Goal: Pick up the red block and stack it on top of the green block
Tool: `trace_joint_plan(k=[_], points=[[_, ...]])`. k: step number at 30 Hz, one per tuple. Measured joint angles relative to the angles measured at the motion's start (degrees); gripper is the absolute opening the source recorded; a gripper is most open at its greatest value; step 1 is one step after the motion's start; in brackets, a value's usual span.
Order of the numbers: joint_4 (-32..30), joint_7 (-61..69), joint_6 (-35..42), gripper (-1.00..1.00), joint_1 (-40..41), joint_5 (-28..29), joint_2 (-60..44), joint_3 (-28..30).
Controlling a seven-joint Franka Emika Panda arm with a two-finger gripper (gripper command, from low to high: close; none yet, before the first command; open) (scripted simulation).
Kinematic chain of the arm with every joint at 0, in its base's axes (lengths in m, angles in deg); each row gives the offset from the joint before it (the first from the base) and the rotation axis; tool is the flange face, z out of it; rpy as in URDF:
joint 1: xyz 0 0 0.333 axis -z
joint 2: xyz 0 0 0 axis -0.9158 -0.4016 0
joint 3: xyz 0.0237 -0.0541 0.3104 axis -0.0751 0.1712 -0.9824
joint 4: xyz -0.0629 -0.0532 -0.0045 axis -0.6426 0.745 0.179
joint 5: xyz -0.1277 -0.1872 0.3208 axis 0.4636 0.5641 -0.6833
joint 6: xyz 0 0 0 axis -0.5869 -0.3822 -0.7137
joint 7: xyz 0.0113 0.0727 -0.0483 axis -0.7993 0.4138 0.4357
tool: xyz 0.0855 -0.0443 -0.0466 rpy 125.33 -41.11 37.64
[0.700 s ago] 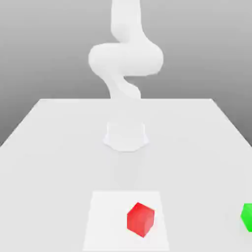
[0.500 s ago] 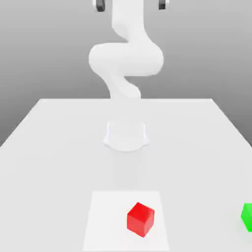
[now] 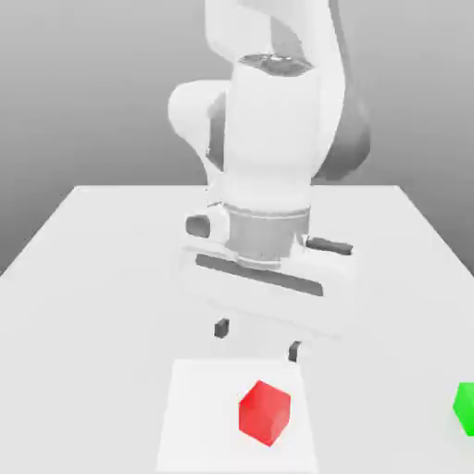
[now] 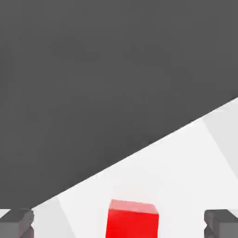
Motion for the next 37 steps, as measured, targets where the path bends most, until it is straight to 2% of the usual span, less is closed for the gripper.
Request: trace_joint_plan(k=[2,6,7,14,20,29,31,33,34,37], points=[[-0.7,-2.0,-2.5,0.00,-0.4,0.0,-4.0,0.2],[0.2,-5.3,-9.1,0.00,-2.6,3.7,-12.3,3.2],[0.5,-6.0,-10.7,-1.00,-3.4,4.6,-14.2,4.2],[0.5,-6.2,-11.1,-1.00,-3.6,4.8,-14.6,4.4],[-0.2,-1.6,-2.2,-1.00,-2.6,-0.4,-5.0,0.6],[13.1,5.5,7.5,-1.00,-15.5,5.4,-10.1,-12.1],[16.7,5.3,7.2,-1.00,-19.5,9.2,-14.6,-12.8],[18.3,3.7,4.5,-1.00,-22.4,12.9,-19.2,-11.1],[18.6,3.2,3.7,1.00,-23.2,13.8,-20.5,-10.4],[18.6,3.2,3.7,1.00,-23.2,13.8,-20.5,-10.4]])
